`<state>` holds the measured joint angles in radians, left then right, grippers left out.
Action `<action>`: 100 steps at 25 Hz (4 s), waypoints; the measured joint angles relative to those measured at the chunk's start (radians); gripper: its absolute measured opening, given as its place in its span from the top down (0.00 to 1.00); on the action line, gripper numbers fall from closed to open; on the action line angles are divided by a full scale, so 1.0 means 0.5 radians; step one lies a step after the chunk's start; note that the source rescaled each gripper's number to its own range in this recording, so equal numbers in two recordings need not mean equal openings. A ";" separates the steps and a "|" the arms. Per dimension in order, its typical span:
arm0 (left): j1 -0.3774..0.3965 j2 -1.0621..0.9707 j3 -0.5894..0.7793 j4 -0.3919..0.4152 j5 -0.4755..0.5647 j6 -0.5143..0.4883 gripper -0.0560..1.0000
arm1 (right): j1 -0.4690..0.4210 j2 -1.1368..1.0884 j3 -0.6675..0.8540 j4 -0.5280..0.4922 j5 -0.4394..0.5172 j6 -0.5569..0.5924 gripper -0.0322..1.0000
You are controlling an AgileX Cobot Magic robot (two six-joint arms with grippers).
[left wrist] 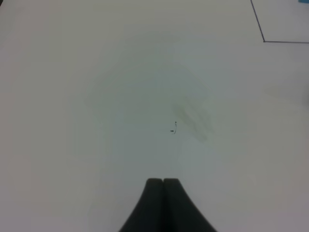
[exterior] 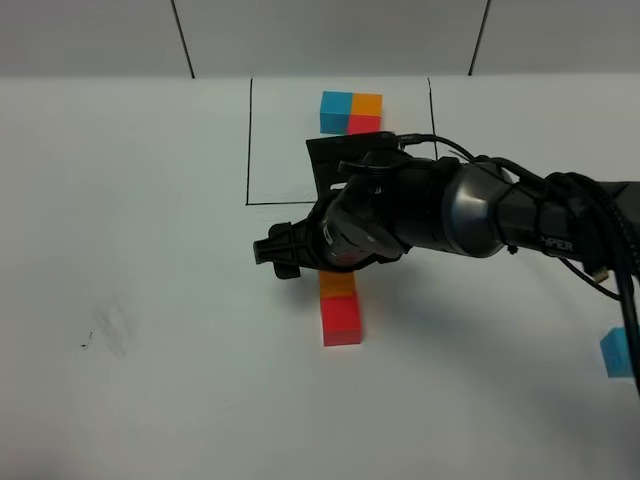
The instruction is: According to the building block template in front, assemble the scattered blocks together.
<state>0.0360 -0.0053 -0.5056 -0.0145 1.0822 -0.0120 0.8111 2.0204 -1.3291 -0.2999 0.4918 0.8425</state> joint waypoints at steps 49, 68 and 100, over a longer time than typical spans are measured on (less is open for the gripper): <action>0.000 0.000 0.000 0.000 0.000 0.000 0.95 | -0.982 -1.400 1.477 -0.451 0.344 -0.288 0.16; 0.000 0.000 0.000 0.000 0.000 0.000 0.95 | -1.099 -1.133 1.513 -0.295 0.161 -0.697 0.16; 0.000 0.000 0.000 0.000 0.000 0.004 0.95 | -1.255 -0.699 1.509 -0.362 -0.217 -0.740 0.52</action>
<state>0.0360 -0.0053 -0.5056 -0.0145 1.0822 -0.0102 0.1837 1.6710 -0.5746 -0.4808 0.3832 0.4727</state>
